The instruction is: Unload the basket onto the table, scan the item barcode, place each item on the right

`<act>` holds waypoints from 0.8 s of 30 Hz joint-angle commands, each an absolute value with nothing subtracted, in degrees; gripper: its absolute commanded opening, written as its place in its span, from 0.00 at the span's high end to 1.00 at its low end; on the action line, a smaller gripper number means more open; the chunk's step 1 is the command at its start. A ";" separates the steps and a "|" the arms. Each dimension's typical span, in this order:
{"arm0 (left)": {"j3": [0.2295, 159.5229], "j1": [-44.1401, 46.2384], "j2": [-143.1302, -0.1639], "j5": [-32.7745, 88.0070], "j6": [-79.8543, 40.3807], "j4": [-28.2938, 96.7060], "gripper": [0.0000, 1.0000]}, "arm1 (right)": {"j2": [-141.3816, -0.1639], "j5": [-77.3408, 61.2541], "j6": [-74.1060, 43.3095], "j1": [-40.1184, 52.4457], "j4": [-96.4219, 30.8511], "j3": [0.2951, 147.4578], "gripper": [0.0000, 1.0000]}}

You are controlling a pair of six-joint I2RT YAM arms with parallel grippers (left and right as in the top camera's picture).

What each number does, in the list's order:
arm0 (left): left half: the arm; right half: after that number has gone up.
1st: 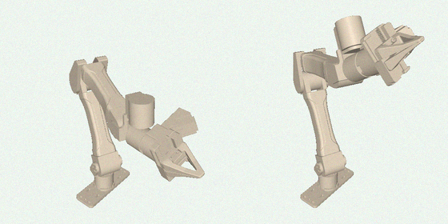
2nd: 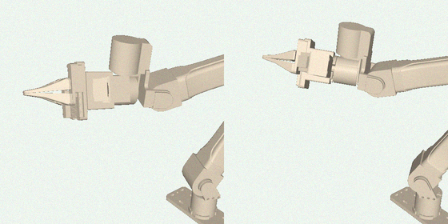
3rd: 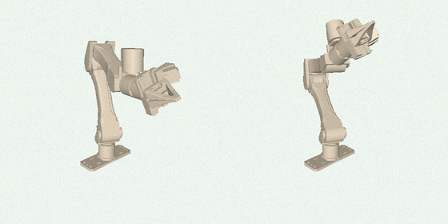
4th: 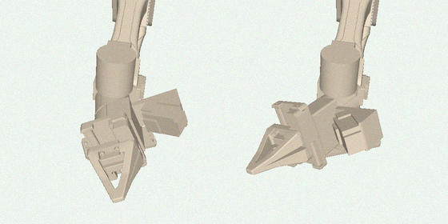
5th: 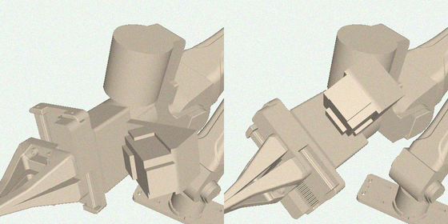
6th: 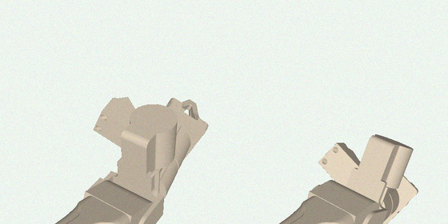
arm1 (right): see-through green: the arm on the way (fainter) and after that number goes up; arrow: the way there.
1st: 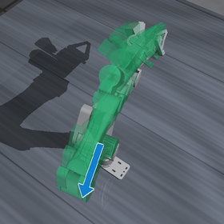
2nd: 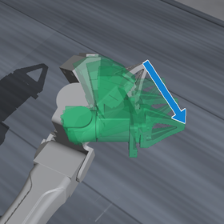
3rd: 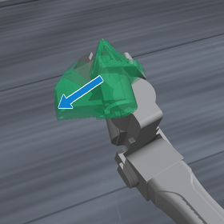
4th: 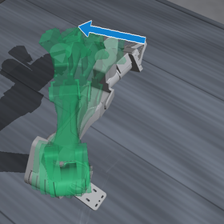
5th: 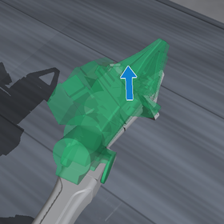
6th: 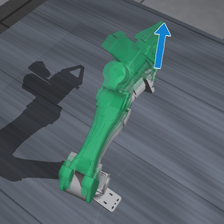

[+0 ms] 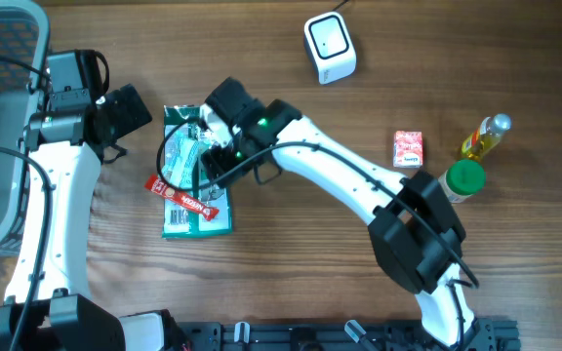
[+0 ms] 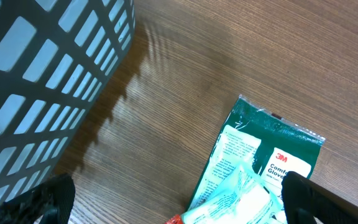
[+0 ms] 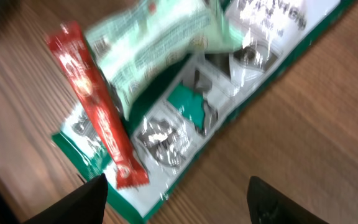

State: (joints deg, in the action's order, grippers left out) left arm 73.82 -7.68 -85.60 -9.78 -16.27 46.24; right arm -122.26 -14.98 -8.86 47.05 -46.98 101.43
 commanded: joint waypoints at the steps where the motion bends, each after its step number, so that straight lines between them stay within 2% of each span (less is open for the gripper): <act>1: 74.15 -8.01 -85.49 -9.87 -16.97 46.26 0.00 | -121.73 -4.71 -9.61 51.22 -47.99 100.36 0.32; 5: 74.15 -8.01 -85.49 -9.87 -16.97 46.26 0.00 | -121.73 -1.87 -9.37 54.76 -44.29 98.17 0.41; 8: 74.15 -8.01 -85.49 -9.87 -16.97 46.26 0.00 | -121.73 -1.89 -9.52 57.01 -40.82 95.64 0.52; 15: 74.15 -8.01 -85.49 -9.87 -16.99 46.26 0.00 | -121.73 -3.33 -12.05 57.47 -31.81 87.42 0.64; 24: 74.15 -8.01 -85.49 -9.87 -16.97 46.26 0.00 | -121.62 -6.00 -11.94 57.54 -28.10 85.93 0.66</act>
